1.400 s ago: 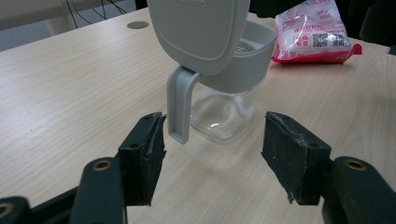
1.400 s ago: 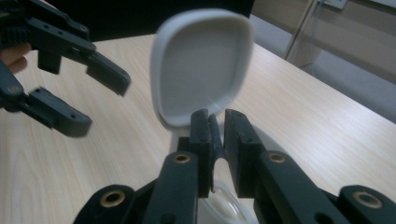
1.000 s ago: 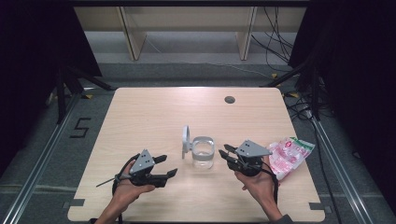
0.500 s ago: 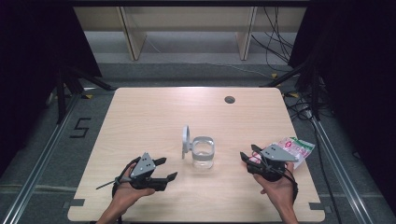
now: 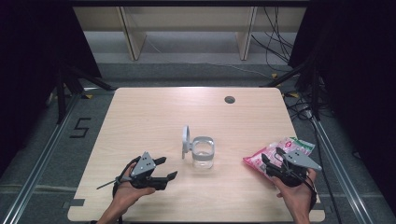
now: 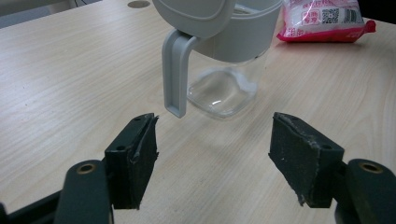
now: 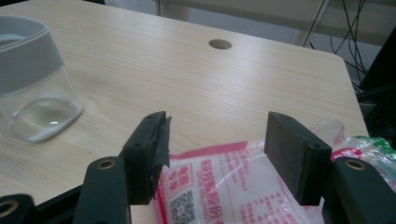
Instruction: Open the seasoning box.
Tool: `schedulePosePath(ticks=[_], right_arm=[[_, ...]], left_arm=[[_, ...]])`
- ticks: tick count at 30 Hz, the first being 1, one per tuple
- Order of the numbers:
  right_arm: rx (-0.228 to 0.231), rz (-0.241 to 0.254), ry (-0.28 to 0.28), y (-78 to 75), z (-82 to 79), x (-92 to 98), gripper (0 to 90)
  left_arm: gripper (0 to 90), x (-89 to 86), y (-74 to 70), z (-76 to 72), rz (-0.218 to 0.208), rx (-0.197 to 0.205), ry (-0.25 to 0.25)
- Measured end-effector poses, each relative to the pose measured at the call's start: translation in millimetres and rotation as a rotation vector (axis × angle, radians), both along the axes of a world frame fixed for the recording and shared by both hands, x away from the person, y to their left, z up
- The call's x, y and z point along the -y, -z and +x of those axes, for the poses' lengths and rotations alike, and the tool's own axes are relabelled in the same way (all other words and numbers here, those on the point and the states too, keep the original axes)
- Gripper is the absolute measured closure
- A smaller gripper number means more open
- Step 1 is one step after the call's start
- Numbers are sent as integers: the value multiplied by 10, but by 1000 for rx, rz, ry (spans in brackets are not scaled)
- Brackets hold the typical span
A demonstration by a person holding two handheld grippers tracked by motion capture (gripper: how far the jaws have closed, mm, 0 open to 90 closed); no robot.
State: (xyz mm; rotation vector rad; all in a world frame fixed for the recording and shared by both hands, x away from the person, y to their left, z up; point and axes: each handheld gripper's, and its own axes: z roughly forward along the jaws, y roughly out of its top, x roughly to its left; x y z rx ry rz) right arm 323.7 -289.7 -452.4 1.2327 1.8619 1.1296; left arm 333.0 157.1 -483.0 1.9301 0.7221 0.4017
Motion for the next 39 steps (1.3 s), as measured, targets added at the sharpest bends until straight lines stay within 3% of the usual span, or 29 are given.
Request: schedulePosePath(ticks=[2,3,6,7,8,9,11,15,18,22,24,25,27,30,32,33,35,38,39], right_arm=[[-25,22,31,11,-38,16,397],[1,2,17,22,-20,58,394],[-12,3,30,23,-39,98,391],[-28,32,69,34,-70,108,387],[-13,11,59,40,-56,148,386],[-30,33,77,40,-80,146,385],[-12,11,72,48,-76,215,384],[-27,17,101,66,-111,283,381],[-40,15,152,100,-164,362,371],[-36,5,142,121,-197,429,371],[-54,26,155,128,-211,447,369],[-36,8,161,138,-207,471,367],[-60,54,197,146,-230,467,365],[-51,31,191,163,-220,538,354],[-51,33,205,171,-216,558,351],[-73,67,231,170,-235,538,346],[-69,73,239,186,-231,555,346],[-59,43,249,213,-218,604,339],[-80,84,261,206,-229,587,338]], left_arm=[[312,-1,3,3,3,0,0],[312,-1,3,4,3,1,1],[312,-3,3,1,-1,0,-2],[313,9,8,-9,-22,-18,-14],[312,7,4,-9,-14,-16,-6],[312,12,5,-14,-10,-10,-1],[311,26,9,-19,-7,-10,7],[310,35,11,-23,-1,-7,7],[310,34,14,-22,2,-5,9],[309,43,15,-29,0,-9,8],[309,50,18,-30,1,-8,9],[307,53,18,-31,4,-6,11],[305,55,17,-36,9,-7,11],[303,50,10,-25,17,12,30],[302,59,16,-35,5,-4,22],[301,63,18,-39,-2,-8,20],[301,56,17,-38,3,-9,21],[301,55,20,-38,-3,-14,15],[301,56,22,-38,-3,-16,15]])
